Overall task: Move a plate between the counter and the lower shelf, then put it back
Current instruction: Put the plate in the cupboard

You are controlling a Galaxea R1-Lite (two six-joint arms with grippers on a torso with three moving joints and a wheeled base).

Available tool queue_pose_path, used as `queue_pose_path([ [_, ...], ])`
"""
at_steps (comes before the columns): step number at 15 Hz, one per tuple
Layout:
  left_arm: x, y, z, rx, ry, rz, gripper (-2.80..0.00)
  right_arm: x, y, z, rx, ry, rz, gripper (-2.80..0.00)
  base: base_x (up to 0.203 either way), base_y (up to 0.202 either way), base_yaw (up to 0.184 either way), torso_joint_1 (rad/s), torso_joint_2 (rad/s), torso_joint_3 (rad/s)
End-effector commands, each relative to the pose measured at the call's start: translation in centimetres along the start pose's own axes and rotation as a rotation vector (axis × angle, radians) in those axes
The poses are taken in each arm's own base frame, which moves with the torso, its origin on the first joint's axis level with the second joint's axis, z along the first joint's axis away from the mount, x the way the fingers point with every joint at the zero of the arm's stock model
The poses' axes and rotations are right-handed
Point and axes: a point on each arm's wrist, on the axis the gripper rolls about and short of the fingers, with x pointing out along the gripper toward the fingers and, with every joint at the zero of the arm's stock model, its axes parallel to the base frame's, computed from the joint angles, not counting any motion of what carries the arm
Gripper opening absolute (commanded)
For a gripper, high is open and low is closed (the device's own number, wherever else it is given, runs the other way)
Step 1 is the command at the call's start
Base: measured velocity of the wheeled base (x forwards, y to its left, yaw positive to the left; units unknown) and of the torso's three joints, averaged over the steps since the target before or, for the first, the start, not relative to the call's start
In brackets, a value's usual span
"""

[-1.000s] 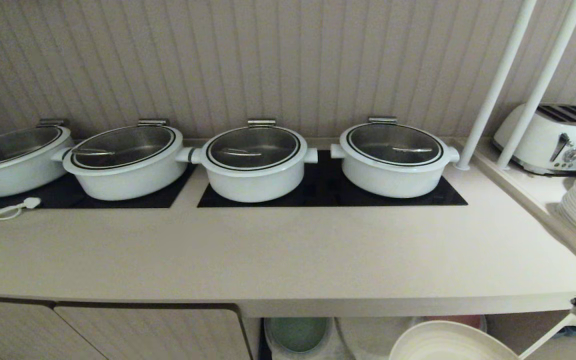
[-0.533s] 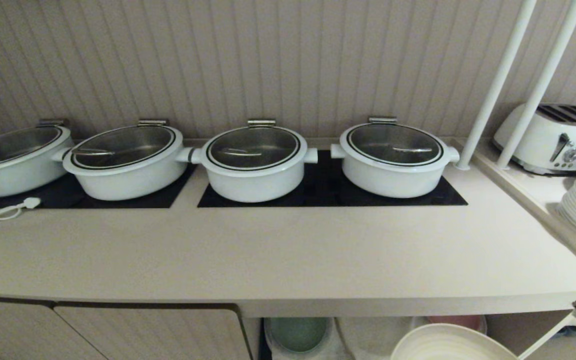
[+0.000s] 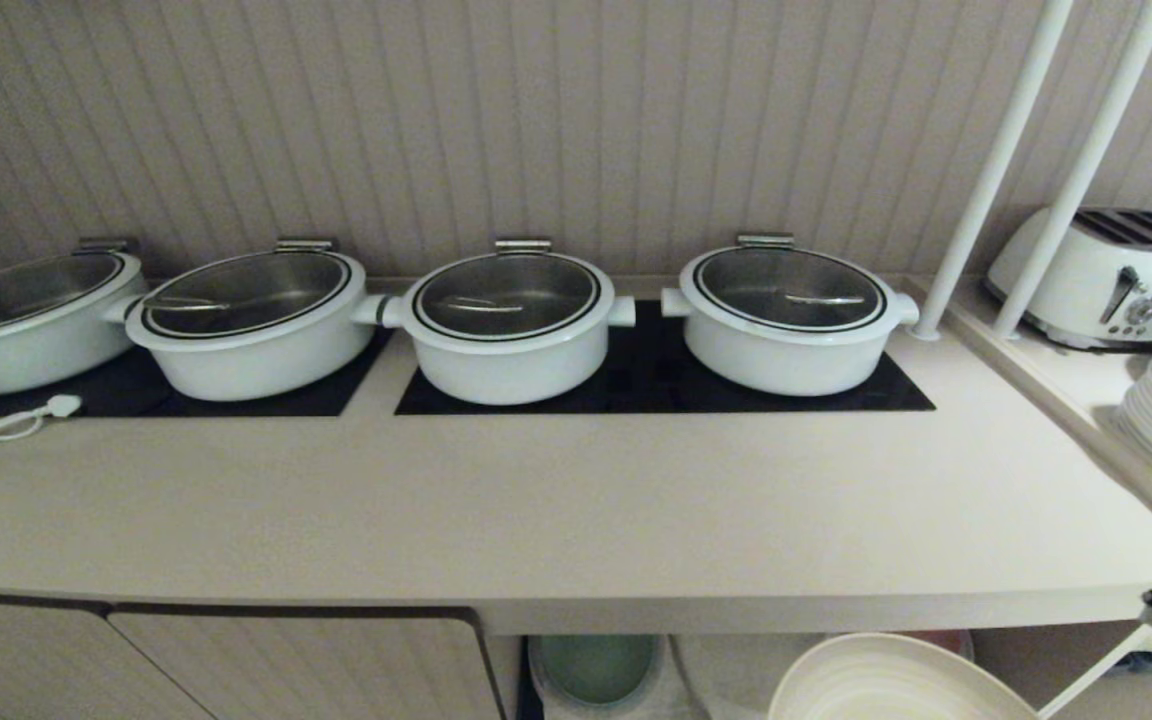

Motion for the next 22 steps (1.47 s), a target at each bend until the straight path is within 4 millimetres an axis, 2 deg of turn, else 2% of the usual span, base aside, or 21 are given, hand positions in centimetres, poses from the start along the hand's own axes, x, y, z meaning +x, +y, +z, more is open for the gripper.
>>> queue_pose_path([
  [1,0.00,0.00,0.00,-0.001,-0.001,0.000,-2.80,0.04,0.01,0.03,0.004,0.006,0.001,-2.80,0.000,0.000,0.000,0.000,0.00,0.000],
  [22,0.00,0.00,0.00,-0.001,-0.001,0.000,-2.80,-0.20,0.04,-0.30,0.007,0.009,0.028,-2.80,0.000,0.000,0.000,0.000,0.00,0.000],
])
